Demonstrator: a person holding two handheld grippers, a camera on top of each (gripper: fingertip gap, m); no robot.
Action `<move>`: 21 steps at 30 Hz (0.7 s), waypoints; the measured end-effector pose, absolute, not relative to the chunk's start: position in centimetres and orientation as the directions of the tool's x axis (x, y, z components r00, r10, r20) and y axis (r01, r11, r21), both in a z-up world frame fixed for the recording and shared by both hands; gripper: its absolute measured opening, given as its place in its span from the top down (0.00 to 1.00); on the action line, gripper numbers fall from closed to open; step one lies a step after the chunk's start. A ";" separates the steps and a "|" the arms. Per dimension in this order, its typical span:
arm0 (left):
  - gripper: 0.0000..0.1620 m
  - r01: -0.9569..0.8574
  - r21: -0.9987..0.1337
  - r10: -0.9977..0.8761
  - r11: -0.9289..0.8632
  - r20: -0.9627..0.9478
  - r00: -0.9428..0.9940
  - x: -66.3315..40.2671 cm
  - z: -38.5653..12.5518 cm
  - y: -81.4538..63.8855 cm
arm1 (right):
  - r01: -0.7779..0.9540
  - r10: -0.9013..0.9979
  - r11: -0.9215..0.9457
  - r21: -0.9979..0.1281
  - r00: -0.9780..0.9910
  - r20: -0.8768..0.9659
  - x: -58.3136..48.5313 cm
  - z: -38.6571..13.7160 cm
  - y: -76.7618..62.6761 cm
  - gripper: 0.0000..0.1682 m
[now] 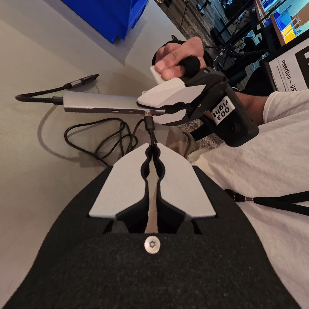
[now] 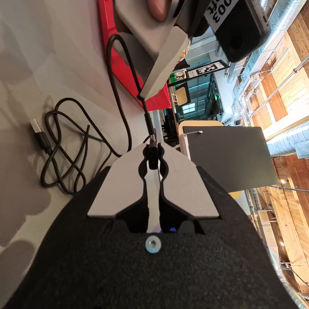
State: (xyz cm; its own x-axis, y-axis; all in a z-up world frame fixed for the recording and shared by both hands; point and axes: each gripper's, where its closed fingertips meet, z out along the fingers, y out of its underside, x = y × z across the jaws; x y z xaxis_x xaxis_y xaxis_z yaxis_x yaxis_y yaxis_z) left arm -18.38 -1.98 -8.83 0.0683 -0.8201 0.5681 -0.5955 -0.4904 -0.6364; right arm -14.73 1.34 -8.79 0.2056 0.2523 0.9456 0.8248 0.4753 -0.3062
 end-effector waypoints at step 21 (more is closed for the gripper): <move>0.99 -0.467 -0.839 -0.960 -0.279 0.255 0.116 -15.9 -9.0 -1.0 | 0.850 0.302 0.393 -0.352 0.242 0.922 -13.1 -9.4 2.0 0.94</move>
State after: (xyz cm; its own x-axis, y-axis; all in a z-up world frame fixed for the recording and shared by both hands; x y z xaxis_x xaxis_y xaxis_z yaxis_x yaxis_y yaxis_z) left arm -15.92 -0.96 -8.97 0.1158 -0.9599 0.2553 -0.4668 -0.2794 -0.8390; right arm -13.05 1.99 -9.42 0.2422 0.3024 0.9219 0.8495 0.3929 -0.3521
